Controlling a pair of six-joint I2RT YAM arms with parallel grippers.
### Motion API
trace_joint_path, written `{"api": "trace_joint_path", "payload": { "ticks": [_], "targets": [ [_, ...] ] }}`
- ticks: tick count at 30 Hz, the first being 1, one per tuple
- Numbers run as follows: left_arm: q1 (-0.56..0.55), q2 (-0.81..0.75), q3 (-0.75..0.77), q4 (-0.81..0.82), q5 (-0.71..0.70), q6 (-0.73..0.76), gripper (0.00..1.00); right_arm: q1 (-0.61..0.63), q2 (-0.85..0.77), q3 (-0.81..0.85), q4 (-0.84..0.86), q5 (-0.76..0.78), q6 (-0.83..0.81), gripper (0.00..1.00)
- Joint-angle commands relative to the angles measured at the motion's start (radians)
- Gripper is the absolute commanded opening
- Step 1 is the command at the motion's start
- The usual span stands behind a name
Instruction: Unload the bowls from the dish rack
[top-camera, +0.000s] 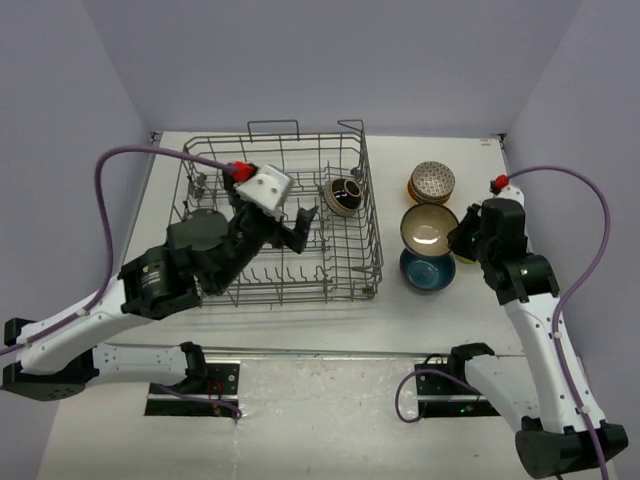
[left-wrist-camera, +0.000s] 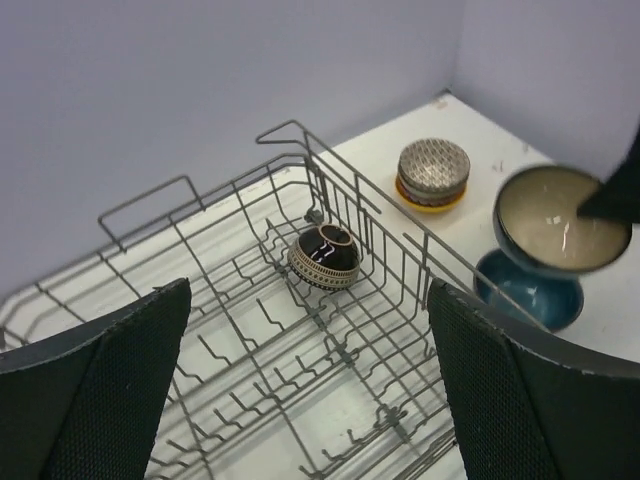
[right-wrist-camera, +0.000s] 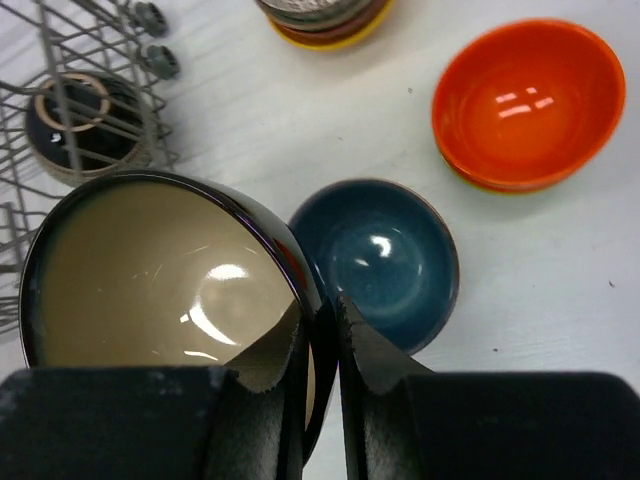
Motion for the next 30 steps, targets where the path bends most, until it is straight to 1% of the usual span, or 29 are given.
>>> {"api": "trace_joint_path", "payload": {
  "ticks": [1,2,5,10,14,18,21,24,29,30],
  "targets": [
    [0.001,-0.076,-0.117,0.107,-0.259,-0.325,1.00,-0.052,-0.063,-0.076,0.209,0.060,0.106,0.00],
    [0.001,-0.113,-0.169,0.095,-0.268,-0.389,1.00,-0.066,-0.067,-0.120,0.212,0.051,0.120,0.00],
    [0.001,-0.170,-0.249,0.084,-0.276,-0.446,1.00,-0.101,-0.054,-0.202,0.249,0.034,0.139,0.00],
    [0.001,-0.211,-0.296,0.078,-0.241,-0.446,1.00,-0.129,-0.011,-0.312,0.338,0.033,0.178,0.00],
    [0.001,-0.216,-0.300,0.035,-0.242,-0.448,1.00,-0.132,0.018,-0.382,0.416,0.011,0.230,0.00],
    [0.001,-0.223,-0.329,0.029,-0.244,-0.459,1.00,-0.132,0.021,-0.449,0.487,0.004,0.272,0.01],
    [0.001,-0.227,-0.349,0.029,-0.242,-0.465,1.00,-0.132,0.013,-0.486,0.504,0.031,0.286,0.08],
    [0.001,-0.225,-0.358,0.031,-0.244,-0.463,1.00,-0.132,0.018,-0.504,0.516,0.033,0.287,0.09],
    [0.001,-0.211,-0.369,0.044,-0.244,-0.453,1.00,-0.131,0.029,-0.523,0.541,0.004,0.294,0.15],
    [0.001,-0.211,-0.369,0.046,-0.244,-0.451,1.00,-0.131,0.029,-0.523,0.542,-0.002,0.294,0.20]
  ]
}}
